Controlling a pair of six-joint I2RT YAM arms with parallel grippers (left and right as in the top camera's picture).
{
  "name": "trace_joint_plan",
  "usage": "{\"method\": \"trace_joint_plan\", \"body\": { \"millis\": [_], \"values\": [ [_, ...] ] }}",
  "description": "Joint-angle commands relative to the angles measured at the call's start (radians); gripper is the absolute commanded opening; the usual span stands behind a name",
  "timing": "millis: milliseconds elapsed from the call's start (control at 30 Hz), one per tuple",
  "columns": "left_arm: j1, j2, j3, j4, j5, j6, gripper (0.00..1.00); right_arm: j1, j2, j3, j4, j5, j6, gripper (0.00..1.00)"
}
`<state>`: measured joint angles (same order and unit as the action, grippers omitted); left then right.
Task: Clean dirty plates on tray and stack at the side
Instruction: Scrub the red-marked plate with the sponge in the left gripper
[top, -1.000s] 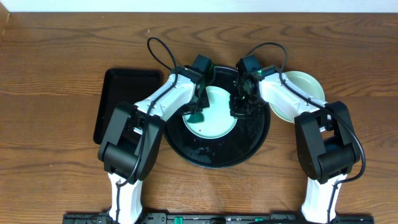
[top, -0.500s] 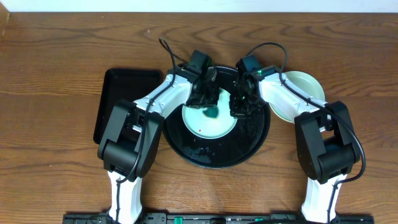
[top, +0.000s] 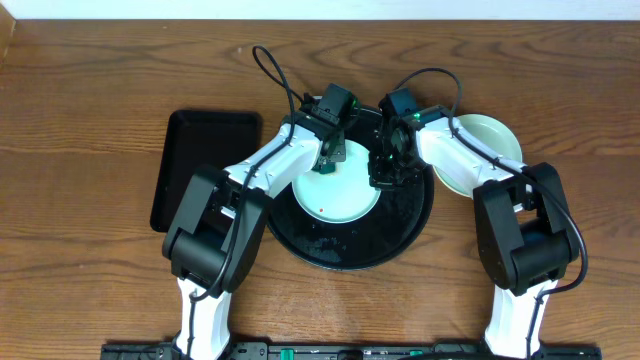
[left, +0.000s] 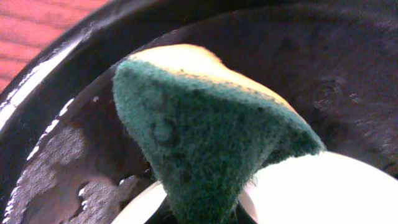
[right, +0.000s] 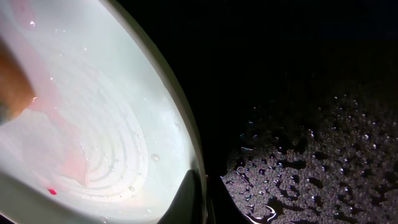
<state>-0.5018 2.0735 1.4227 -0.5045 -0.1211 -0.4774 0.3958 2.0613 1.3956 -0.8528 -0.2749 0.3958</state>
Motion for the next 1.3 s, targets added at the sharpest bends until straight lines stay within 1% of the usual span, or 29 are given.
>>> {"method": "trace_joint_plan", "body": {
  "millis": [0, 67, 133, 167, 233, 300, 400, 533, 600, 667, 700, 767, 833, 900, 967, 1067, 1167, 1233, 1267],
  "values": [
    [0.04, 0.004, -0.01, -0.077, 0.069, 0.01, 0.08, 0.018, 0.034, -0.035, -0.03, 0.042, -0.035, 0.01],
    [0.037, 0.005, -0.011, -0.137, 0.307, 0.058, 0.08, 0.018, 0.034, -0.035, -0.029, 0.042, -0.035, 0.01],
    [0.034, 0.005, -0.011, -0.188, 0.483, 0.109, 0.08, 0.018, 0.034, -0.035, -0.03, 0.042, -0.035, 0.01],
    [0.032, 0.005, -0.011, -0.212, 0.548, 0.147, 0.08, 0.018, 0.034, -0.035, -0.029, 0.042, -0.035, 0.01],
    [0.033, 0.005, -0.011, -0.241, 0.619, 0.197, 0.08, 0.018, 0.034, -0.035, -0.028, 0.042, -0.035, 0.01],
    [0.033, 0.005, -0.011, -0.246, 0.634, 0.216, 0.08, 0.018, 0.034, -0.035, -0.026, 0.042, -0.035, 0.01],
    [0.036, 0.005, -0.011, -0.183, 0.608, 0.215, 0.08, 0.018, 0.034, -0.035, -0.027, 0.042, -0.035, 0.01],
    [0.039, 0.005, -0.011, -0.035, 0.504, 0.215, 0.08, 0.018, 0.034, -0.035, -0.034, 0.042, -0.035, 0.01],
    [0.039, 0.005, -0.011, 0.037, 0.386, 0.215, 0.07, 0.018, 0.034, -0.035, -0.035, 0.042, -0.035, 0.01],
    [0.039, 0.005, -0.011, 0.079, 0.23, 0.214, 0.08, 0.018, 0.034, -0.035, -0.037, 0.042, -0.035, 0.01],
    [0.039, 0.005, -0.011, 0.089, 0.127, 0.206, 0.08, 0.018, 0.034, -0.035, -0.037, 0.042, -0.035, 0.01],
    [0.039, 0.005, -0.011, 0.074, -0.094, 0.151, 0.08, 0.018, 0.034, -0.035, -0.037, 0.042, -0.035, 0.01],
    [0.039, 0.005, -0.011, 0.031, -0.275, 0.096, 0.08, 0.018, 0.034, -0.035, -0.037, 0.042, -0.035, 0.01],
    [0.039, 0.005, -0.011, -0.021, -0.371, 0.074, 0.08, 0.018, 0.034, -0.035, -0.037, 0.042, -0.035, 0.01],
    [0.039, 0.005, -0.011, -0.085, -0.388, 0.075, 0.08, 0.018, 0.034, -0.035, -0.035, 0.042, -0.035, 0.01],
    [0.034, 0.004, -0.011, -0.198, -0.326, 0.089, 0.08, 0.018, 0.034, -0.035, -0.031, 0.042, -0.035, 0.01],
    [0.029, 0.004, -0.011, -0.294, -0.195, 0.167, 0.08, 0.018, 0.034, -0.035, -0.028, 0.042, -0.035, 0.01],
    [0.024, 0.004, -0.011, -0.354, -0.084, 0.203, 0.08, 0.018, 0.034, -0.035, -0.026, 0.042, -0.035, 0.01],
    [0.024, 0.004, -0.011, -0.368, -0.055, 0.214, 0.08, 0.018, 0.034, -0.035, -0.026, 0.042, -0.035, 0.01]
  ]
}}
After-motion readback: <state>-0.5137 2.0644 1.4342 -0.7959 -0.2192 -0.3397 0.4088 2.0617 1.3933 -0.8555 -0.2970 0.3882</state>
